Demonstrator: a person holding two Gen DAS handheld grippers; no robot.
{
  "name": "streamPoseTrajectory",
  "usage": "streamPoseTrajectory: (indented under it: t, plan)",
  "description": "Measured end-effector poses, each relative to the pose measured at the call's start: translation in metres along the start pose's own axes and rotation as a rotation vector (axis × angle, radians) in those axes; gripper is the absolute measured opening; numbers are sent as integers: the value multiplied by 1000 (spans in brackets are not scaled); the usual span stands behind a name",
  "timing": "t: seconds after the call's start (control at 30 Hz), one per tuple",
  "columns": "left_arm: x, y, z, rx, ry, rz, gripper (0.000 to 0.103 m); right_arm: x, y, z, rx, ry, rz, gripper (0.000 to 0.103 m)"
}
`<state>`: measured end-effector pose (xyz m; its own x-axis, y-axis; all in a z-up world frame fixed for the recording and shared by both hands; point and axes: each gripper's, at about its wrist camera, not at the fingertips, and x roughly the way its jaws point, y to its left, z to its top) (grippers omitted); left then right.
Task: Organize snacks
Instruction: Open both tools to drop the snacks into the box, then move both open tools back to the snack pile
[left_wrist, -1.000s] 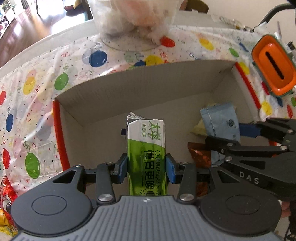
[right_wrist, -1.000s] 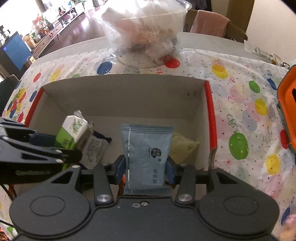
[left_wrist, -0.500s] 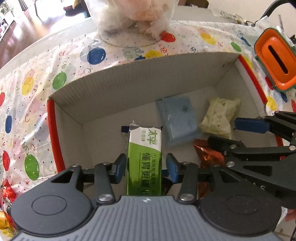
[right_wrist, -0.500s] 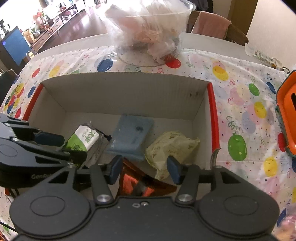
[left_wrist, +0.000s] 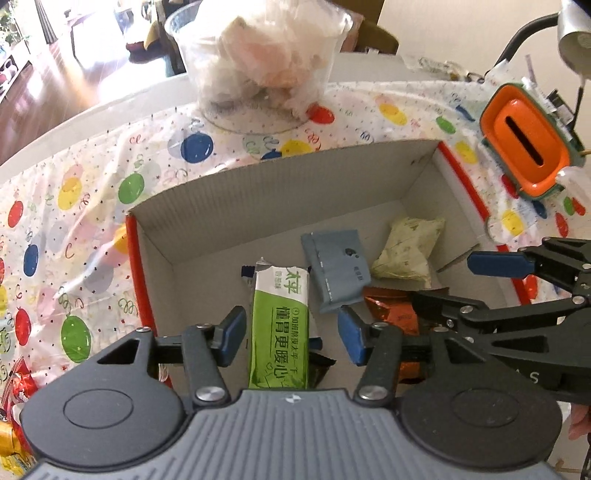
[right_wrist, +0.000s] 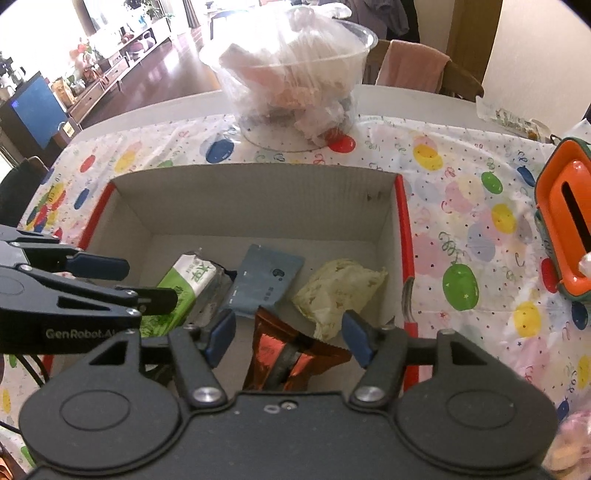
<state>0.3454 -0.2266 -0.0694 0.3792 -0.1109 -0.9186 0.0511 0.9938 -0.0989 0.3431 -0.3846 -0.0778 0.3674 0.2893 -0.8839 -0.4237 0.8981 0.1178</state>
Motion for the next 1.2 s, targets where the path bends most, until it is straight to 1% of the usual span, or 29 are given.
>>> streamPoseTrajectory:
  t: [0.2, 0.33, 0.4, 0.47, 0.63, 0.73, 0.77, 0.9, 1.0, 1.17, 1.2]
  plan:
    - [-23, 0, -10, 18, -60, -13, 55, -21, 8, -5, -12, -40, 16, 67]
    - [-39, 3, -18, 21, -101, -17, 56, -36, 16, -8, -22, -72, 29, 74]
    - [-47, 6, -22, 22, -119, -26, 57, -43, 20, -9, -26, -87, 36, 75]
    - [-53, 8, -26, 26, -136, -27, 61, -49, 25, -11, -33, -102, 40, 75]
    - [-70, 18, -38, 33, -182, -35, 62, -62, 40, -15, -56, -138, 53, 79]
    - [-80, 23, -45, 37, -217, -32, 65, -68, 50, -19, -77, -159, 54, 81]
    - [-84, 26, -49, 38, -231, -27, 68, -70, 53, -20, -78, -166, 57, 82]
    - [-98, 37, -61, 41, -273, -30, 69, -78, 67, -26, -82, -198, 74, 87]
    - [-108, 46, -72, 47, -307, -20, 74, -82, 78, -31, -81, -214, 91, 87]
    - [-120, 66, -93, 46, -335, -13, 76, -85, 101, -40, -84, -233, 115, 88]
    - [-122, 70, -97, 43, -338, -15, 76, -85, 106, -41, -89, -235, 120, 90]
